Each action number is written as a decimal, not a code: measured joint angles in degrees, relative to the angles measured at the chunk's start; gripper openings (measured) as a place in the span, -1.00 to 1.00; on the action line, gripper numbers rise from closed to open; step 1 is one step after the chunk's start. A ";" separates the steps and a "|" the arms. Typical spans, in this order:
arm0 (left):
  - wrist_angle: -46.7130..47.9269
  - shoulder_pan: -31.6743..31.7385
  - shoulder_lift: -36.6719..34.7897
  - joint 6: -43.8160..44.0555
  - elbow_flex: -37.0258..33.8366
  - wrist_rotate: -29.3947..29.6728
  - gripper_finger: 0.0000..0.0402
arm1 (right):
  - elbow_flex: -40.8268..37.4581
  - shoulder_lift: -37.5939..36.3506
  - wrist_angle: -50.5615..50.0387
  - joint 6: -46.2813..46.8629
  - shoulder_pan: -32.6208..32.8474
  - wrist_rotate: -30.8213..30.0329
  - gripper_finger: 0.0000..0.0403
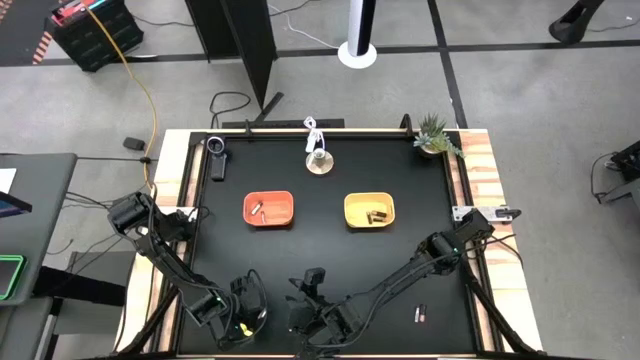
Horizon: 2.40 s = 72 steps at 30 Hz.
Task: Sort batteries
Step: Put the silver battery into the orange bin
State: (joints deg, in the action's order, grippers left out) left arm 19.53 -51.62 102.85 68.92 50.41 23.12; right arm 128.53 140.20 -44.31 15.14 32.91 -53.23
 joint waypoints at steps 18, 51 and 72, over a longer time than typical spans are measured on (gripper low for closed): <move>2.84 1.56 -0.67 -15.09 -0.02 -1.10 -0.78 | 0.00 0.00 0.00 -0.05 0.00 0.00 0.23; 24.29 30.90 -27.43 -42.48 -5.76 24.26 -0.59 | 0.01 0.02 -0.21 -3.19 0.57 -1.37 0.23; 2.78 35.70 -38.23 -57.09 -8.11 12.61 0.08 | -0.24 0.02 -20.59 16.37 -1.45 -5.38 0.23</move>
State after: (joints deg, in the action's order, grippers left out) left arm 22.30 -15.92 64.62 11.83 42.30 35.73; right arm 128.29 140.22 -64.91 31.50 31.46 -58.61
